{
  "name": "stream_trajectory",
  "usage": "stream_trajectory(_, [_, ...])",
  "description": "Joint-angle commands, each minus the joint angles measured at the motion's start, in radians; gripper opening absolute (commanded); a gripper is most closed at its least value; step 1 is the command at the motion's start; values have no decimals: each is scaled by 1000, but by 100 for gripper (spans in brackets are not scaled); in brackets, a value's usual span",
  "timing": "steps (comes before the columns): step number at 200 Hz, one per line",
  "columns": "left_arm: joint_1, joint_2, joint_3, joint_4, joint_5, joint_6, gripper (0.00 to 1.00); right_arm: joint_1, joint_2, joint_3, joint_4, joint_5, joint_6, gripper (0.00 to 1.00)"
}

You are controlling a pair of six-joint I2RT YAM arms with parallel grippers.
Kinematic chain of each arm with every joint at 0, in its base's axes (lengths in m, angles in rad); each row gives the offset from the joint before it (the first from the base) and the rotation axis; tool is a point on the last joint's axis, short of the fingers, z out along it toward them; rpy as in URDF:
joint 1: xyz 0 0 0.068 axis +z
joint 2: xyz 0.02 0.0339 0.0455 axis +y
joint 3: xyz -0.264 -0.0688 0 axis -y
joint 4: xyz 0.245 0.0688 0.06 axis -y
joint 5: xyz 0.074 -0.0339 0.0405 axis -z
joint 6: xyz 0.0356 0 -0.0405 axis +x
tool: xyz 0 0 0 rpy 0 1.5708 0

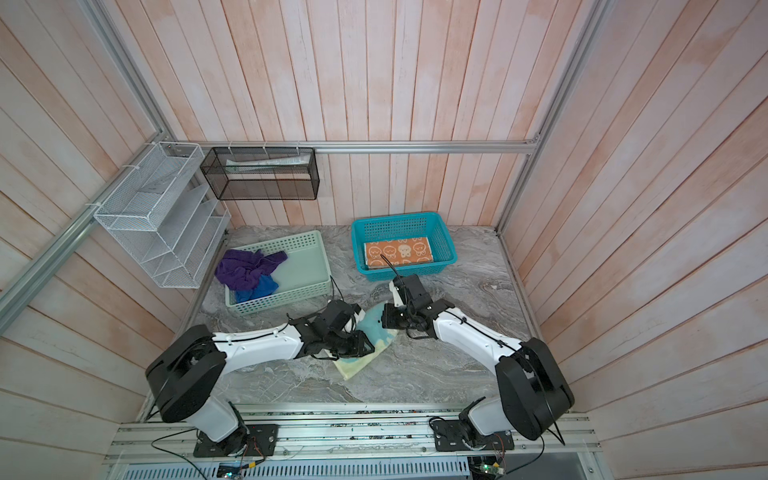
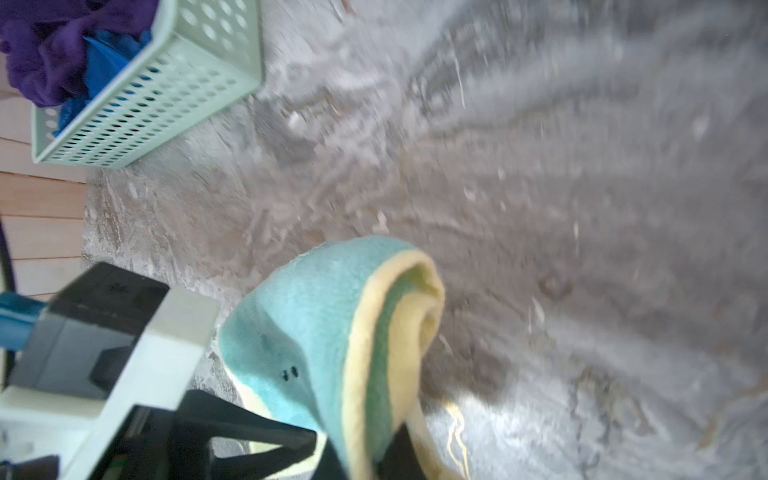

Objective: Fold and stack the towels
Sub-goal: 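Carry the towel with the right gripper to the teal basket while the left withdraws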

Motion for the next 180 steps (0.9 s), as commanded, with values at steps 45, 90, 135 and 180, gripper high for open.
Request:
stream_trajectory(45, [156,-185,-51,-118,-132,140,33,-14,365,736,-219,122,-339,0])
stream_trajectory(90, [175,-185,-86,-90,-107,129,33,-158,633,1203,-331,50,-372,0])
stream_trajectory(135, [186,-162,-111,-70,-87,129,33,-253,895,1493,-461,-42,-377,0])
stream_trajectory(180, [202,-132,-111,-61,-70,133,33,-313,992,1499,-449,-91,-336,0])
